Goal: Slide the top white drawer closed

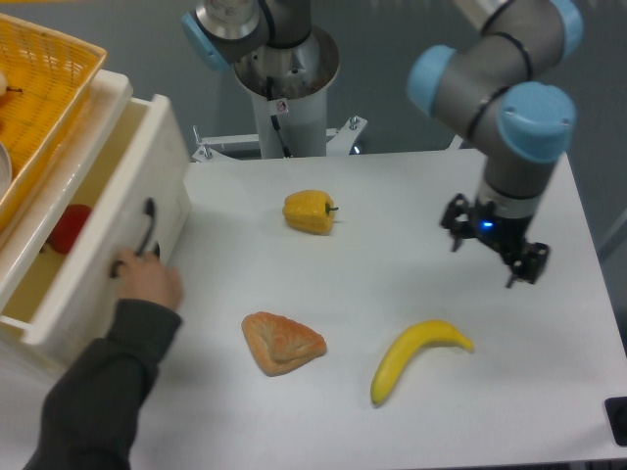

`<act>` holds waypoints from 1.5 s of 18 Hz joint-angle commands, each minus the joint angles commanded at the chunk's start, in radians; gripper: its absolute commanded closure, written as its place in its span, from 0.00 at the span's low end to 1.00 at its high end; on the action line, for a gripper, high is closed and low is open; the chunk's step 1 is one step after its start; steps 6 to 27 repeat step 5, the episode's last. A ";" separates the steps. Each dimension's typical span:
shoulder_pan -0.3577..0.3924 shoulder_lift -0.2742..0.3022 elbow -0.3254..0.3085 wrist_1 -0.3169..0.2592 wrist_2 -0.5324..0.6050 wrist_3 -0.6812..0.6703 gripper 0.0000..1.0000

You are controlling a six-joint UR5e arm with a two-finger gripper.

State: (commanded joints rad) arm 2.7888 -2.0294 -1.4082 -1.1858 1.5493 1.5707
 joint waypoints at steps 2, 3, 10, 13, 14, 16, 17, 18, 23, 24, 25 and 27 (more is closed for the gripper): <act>0.000 -0.028 0.021 -0.003 0.006 0.008 0.00; 0.000 -0.040 0.026 -0.003 0.008 0.009 0.00; 0.000 -0.049 0.037 -0.008 0.009 0.009 0.00; 0.000 -0.049 0.037 -0.008 0.009 0.009 0.00; 0.000 -0.049 0.037 -0.008 0.009 0.009 0.00; 0.000 -0.049 0.037 -0.008 0.009 0.009 0.00; 0.000 -0.049 0.037 -0.008 0.009 0.009 0.00; 0.000 -0.049 0.037 -0.008 0.009 0.009 0.00; 0.000 -0.049 0.037 -0.008 0.009 0.009 0.00; 0.000 -0.049 0.037 -0.008 0.009 0.009 0.00; 0.000 -0.049 0.037 -0.008 0.009 0.009 0.00; 0.000 -0.049 0.037 -0.008 0.009 0.009 0.00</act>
